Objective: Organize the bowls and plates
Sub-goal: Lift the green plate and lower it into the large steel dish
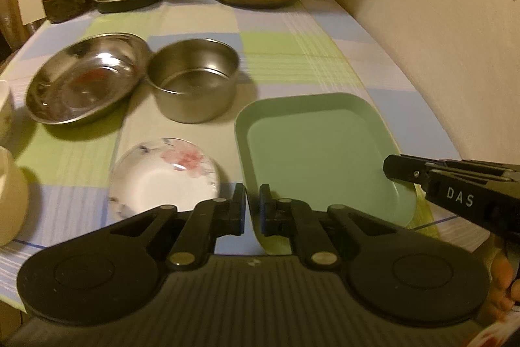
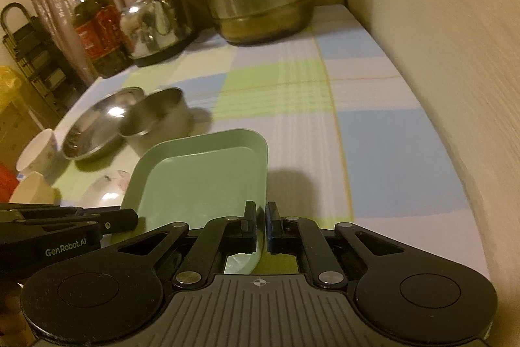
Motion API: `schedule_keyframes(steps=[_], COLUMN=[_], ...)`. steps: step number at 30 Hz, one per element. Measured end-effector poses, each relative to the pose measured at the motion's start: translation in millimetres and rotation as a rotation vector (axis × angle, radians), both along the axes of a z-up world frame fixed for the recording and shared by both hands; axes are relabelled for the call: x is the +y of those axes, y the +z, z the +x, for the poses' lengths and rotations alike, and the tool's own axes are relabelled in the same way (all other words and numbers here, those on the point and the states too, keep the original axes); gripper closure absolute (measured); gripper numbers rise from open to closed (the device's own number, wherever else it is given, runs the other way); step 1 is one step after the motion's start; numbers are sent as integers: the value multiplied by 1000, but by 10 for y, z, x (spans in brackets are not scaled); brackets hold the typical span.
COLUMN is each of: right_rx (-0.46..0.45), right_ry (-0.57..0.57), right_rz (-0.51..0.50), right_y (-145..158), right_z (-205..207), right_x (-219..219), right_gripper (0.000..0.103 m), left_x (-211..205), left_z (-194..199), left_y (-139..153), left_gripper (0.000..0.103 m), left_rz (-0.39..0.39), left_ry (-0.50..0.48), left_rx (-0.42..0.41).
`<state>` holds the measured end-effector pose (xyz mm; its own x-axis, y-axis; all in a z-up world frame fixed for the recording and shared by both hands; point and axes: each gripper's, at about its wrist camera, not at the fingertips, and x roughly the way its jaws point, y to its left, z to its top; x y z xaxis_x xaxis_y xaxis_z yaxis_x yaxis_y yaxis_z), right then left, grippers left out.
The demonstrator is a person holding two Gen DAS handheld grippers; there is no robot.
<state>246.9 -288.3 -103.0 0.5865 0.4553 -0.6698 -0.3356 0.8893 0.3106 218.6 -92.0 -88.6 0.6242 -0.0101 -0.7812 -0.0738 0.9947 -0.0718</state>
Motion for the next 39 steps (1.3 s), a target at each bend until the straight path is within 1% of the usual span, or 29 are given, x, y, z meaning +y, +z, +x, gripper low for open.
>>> schedule_keyframes(steps=[9,16,22,31,39], right_rx=[-23,-36,-38,-20,30], right_ry=[58,120,161,178,156], right_rz=[13,29,31,13,-21], right_y=[194,306,324,272,121], right_z=[-24,64,231,556,899], right_x=[522,1123,1666,2341,2726], right_gripper=[97,97,97,97,97], left_x=[557,1160,1657,2275,2617], left_z=[-100,-83,-15,346,720], left_y=[185,322,387,341,129], left_gripper=[96,96,96,96,96], left_rz=[5,25,42,57,57], left_ry=[47,102,138,151,141], left_rx=[-26,-40,-52,-38,5])
